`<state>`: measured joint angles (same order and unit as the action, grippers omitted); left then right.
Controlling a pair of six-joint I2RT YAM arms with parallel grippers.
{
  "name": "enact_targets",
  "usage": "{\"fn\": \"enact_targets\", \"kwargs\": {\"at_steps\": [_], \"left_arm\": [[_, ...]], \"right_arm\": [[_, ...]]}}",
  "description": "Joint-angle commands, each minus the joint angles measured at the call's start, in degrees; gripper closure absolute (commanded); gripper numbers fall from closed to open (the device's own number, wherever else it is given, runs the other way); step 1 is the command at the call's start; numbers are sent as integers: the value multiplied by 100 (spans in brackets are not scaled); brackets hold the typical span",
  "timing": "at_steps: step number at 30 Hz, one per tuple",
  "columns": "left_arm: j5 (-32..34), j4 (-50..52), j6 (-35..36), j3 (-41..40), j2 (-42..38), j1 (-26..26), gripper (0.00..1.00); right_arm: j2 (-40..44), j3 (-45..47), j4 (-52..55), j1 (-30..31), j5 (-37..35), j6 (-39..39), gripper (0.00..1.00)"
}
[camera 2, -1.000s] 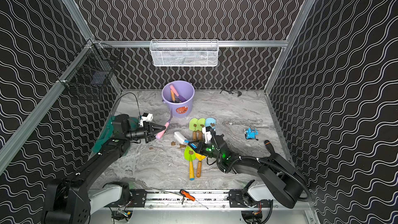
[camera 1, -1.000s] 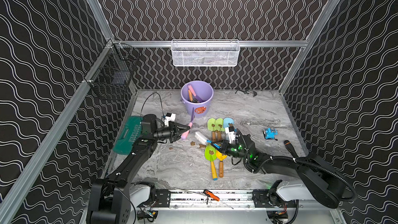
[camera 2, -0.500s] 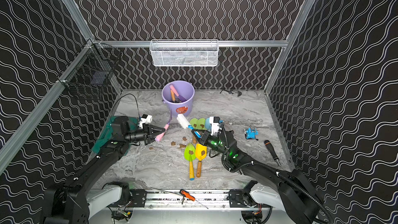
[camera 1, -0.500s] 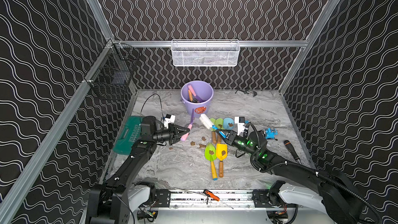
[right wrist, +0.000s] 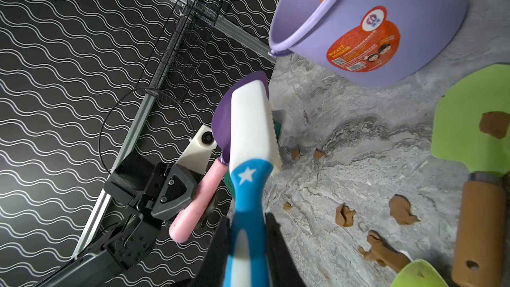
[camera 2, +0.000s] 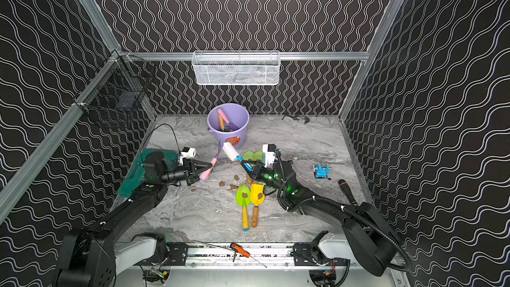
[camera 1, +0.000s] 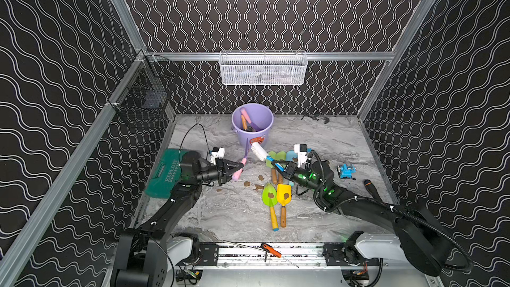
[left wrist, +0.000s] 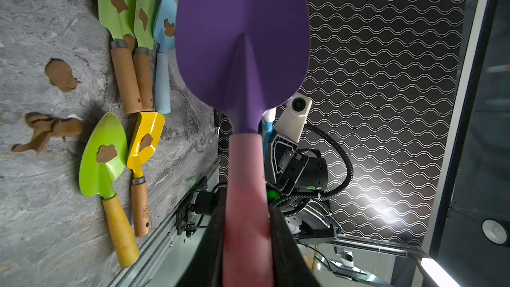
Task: Brush the soil off the hand trowel and place it into the bucket
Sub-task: Brush off the soil from the hand trowel.
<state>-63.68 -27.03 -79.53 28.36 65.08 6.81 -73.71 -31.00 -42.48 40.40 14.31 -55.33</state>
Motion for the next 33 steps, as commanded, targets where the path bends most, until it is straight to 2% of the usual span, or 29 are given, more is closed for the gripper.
{"fn": "enact_targets", "kwargs": {"at_steps": [1,10,17,24,27,30,33], "left_arm": [[-89,-430,-114,-23,-4,-8,100],[-57,-949,-434,-129,110,-4,100],[-48,-984,-385,-115,227,-2,100],[-104,-1299,-512,-129,452,-6,100],[-136,-1009,-331,-100,422,-5,100],[-128,-232,211,56,327,-6,100],[-44,466,725,232,143,17,100]], "right_arm": [[-26,-111,-434,3,135,-48,100],[-480,-131,-876,85,442,-365,100],[-476,77,-439,428,186,-388,100],[-600,265,-290,360,-144,-324,100],[-447,205,40,241,-307,-222,100],[-319,68,486,201,-468,-82,100],[-464,53,316,124,-235,-197,100]]}}
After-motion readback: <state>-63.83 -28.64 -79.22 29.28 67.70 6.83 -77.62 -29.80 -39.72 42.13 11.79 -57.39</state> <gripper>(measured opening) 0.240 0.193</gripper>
